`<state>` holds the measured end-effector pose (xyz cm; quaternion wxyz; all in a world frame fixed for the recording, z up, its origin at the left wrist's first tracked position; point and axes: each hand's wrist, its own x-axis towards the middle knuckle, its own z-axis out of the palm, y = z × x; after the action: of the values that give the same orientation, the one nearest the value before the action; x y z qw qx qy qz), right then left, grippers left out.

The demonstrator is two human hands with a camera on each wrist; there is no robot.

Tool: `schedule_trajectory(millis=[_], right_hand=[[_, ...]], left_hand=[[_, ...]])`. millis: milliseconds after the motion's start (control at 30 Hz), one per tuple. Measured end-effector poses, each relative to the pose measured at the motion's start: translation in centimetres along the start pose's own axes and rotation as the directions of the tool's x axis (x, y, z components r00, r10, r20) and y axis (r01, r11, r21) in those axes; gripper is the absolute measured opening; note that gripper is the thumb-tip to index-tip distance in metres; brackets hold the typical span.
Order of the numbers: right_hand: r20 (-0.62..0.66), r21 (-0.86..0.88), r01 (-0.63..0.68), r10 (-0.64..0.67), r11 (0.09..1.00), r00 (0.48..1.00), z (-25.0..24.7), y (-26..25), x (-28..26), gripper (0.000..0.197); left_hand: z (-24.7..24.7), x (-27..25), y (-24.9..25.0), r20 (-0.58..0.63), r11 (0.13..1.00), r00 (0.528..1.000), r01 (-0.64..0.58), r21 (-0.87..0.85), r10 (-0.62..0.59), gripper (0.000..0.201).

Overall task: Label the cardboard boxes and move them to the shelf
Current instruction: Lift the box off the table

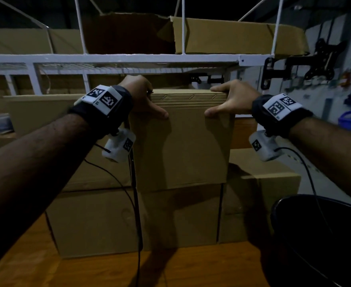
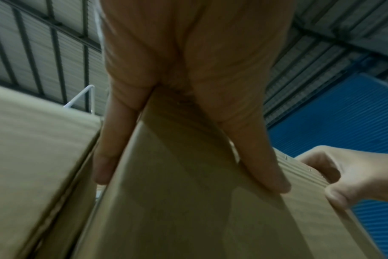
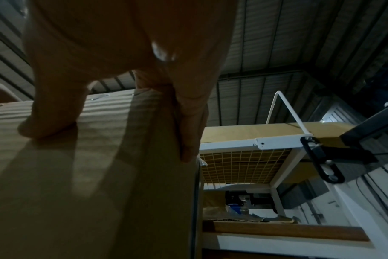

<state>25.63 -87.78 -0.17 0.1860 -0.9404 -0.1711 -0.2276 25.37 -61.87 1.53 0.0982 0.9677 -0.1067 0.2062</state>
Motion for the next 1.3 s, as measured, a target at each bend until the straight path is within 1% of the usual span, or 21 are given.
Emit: schedule_trajectory(millis=[200, 333, 400, 500, 667, 767, 900, 967, 1033, 1100, 1133, 1233, 1300], right_hand=[[0.015, 0.003, 0.019, -0.019, 1.000, 1.000, 0.8, 1.6, 1.5, 0.078], [0.018, 0.019, 0.029, -0.030, 0.999, 0.999, 1.3, 1.7, 1.8, 0.071], [0.013, 0.025, 0.040, -0.040, 0.999, 0.999, 1.6, 1.5, 1.8, 0.067], [-0.016, 0.042, 0.042, -0.041, 0.998, 0.999, 1.9, 1.1, 1.8, 0.065], [-0.033, 0.003, 0.044, -0.044, 0.999, 0.998, 2.3, 0.7, 2.0, 0.062], [-0.045, -0.006, 0.028, -0.028, 1.000, 0.999, 2.3, 0.5, 1.9, 0.061], [-0.064, -0.037, -0.016, 0.013, 0.999, 0.998, 2.4, 0.1, 1.6, 0.069], [-0.078, -0.066, -0.027, 0.022, 0.997, 0.997, 2.6, -0.2, 1.4, 0.074], [-0.095, -0.122, -0.011, 0.000, 0.993, 0.995, 2.8, -0.5, 1.1, 0.079], [-0.083, -0.211, 0.006, -0.024, 0.977, 0.996, 2.9, -1.0, 0.9, 0.073], [-0.079, -0.244, 0.009, -0.030, 0.970, 0.996, 3.0, -1.2, 0.7, 0.071], [-0.088, -0.321, 0.023, -0.054, 0.947, 0.995, 3.0, -1.6, 0.2, 0.073], [-0.092, -0.396, 0.028, -0.071, 0.918, 0.993, 3.2, -1.9, 0.0, 0.075]], left_hand=[[0.9, 1.5, 0.1, 0.002, 0.999, 1.000, 0.030, 0.027, -0.030, 0.076], [0.9, 1.8, 0.0, 0.005, 0.997, 1.000, 0.018, 0.079, -0.018, 0.072], [1.0, 1.6, -0.2, -0.006, 0.998, 1.000, 0.016, 0.069, -0.016, 0.064], [1.2, 1.5, -0.3, -0.046, 0.997, 0.999, 0.001, 0.081, 0.002, 0.051], [1.7, 1.6, -0.2, -0.081, 0.995, 0.997, 0.003, 0.099, 0.005, 0.043], [1.9, 1.6, -0.1, -0.107, 0.997, 0.994, 0.024, 0.073, -0.016, 0.037], [2.2, 1.5, 0.2, -0.179, 0.999, 0.984, 0.021, 0.049, -0.012, 0.030], [2.7, 1.1, 0.2, -0.194, 0.999, 0.981, 0.014, 0.048, -0.005, 0.029], [3.5, 0.7, 0.0, -0.210, 0.999, 0.978, 0.001, 0.040, 0.008, 0.031], [4.1, 0.5, -0.3, -0.233, 0.998, 0.972, -0.014, 0.059, 0.027, 0.036], [4.3, 0.4, -0.4, -0.239, 0.997, 0.970, -0.022, 0.080, 0.041, 0.043], [4.7, -0.1, -0.5, -0.219, 0.986, 0.972, -0.047, 0.161, 0.082, 0.074], [4.9, -0.2, -0.5, -0.205, 0.974, 0.975, -0.041, 0.224, 0.088, 0.087]])
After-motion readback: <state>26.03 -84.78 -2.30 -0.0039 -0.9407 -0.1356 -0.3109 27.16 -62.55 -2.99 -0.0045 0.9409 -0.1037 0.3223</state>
